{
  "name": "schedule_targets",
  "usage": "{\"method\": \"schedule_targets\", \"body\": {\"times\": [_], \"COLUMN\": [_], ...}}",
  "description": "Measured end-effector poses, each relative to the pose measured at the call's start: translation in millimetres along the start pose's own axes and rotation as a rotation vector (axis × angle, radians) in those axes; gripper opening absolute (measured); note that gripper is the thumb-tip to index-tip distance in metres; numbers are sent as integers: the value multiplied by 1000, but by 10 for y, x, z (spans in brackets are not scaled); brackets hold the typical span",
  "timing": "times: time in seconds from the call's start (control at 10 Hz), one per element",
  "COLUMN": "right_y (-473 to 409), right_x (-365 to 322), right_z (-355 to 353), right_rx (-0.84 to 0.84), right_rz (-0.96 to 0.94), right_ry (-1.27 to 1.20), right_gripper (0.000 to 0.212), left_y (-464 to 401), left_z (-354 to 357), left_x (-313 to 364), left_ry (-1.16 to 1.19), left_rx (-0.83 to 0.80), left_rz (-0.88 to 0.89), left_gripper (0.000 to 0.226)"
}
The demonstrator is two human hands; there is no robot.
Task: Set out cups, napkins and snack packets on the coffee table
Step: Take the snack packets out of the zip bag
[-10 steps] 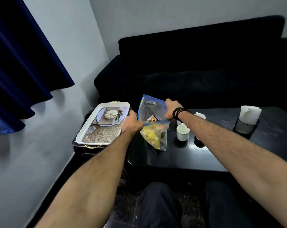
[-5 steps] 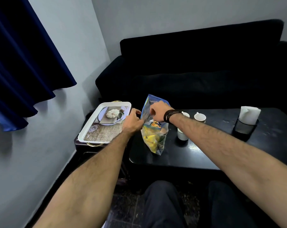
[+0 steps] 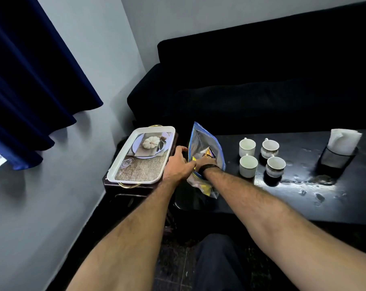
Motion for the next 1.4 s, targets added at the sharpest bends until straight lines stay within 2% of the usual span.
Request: {"method": "schedule_targets", "body": {"times": [0.1,0.2,0.4,0.5,0.6,0.7,0.8,0.9,1.0,1.1,1.2,1.3,1.4], "right_y": [8,37,254,393,435,356,222,91,-44,-203,-291,-342,-344], "right_x": [10,83,265,422,684,1090,1478,1575,1389,1136,979,973,1047], "right_z": [70,-178,-1121,-1466,-1609,-1546,-1275,-849,-425,-123,76,183,-42], "right_rx": [3,108,325,490,643,694,576,402,250,179,133,108,303], "right_rz": [17,12,-202,-269,-176,78,270,360,322,248,223,242,264], "right_ry": [116,24,13,-182,-453,-614,-667,-599,-487,-393,-342,-273,-447], "right_gripper": [33,33,33,29,33,37,39,40,37,31,33,44,45], "left_y": [-52,-53,-110,-132,-121,-96,-78,-138,-202,-256,-275,-307,-330], "left_z": [15,-55,-399,-549,-630,-635,-605,-564,-535,-530,-515,-486,-441], "left_x": [-66,-88,-62,-42,-71,-193,-321,-388,-468,-541,-599,-645,-620], "left_ry": [-127,-175,-50,-21,-13,8,3,51,137,148,168,210,243], "left_rx": [88,199,252,251,276,279,311,281,221,177,142,125,110], "left_rz": [-67,-139,-224,-254,-295,-323,-302,-208,-151,-74,-13,25,48], "left_gripper": [32,34,33,33,35,38,32,26,25,28,30,29,27]}}
Point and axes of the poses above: each hand's wrist, its own y-axis away from the middle knuckle, its own z-axis out of the palm, x = y × z, the point moved 2 cm from there along -y, towards the middle knuckle, and after that the axes turned 7 degrees about -x, right-handed, at the moved point
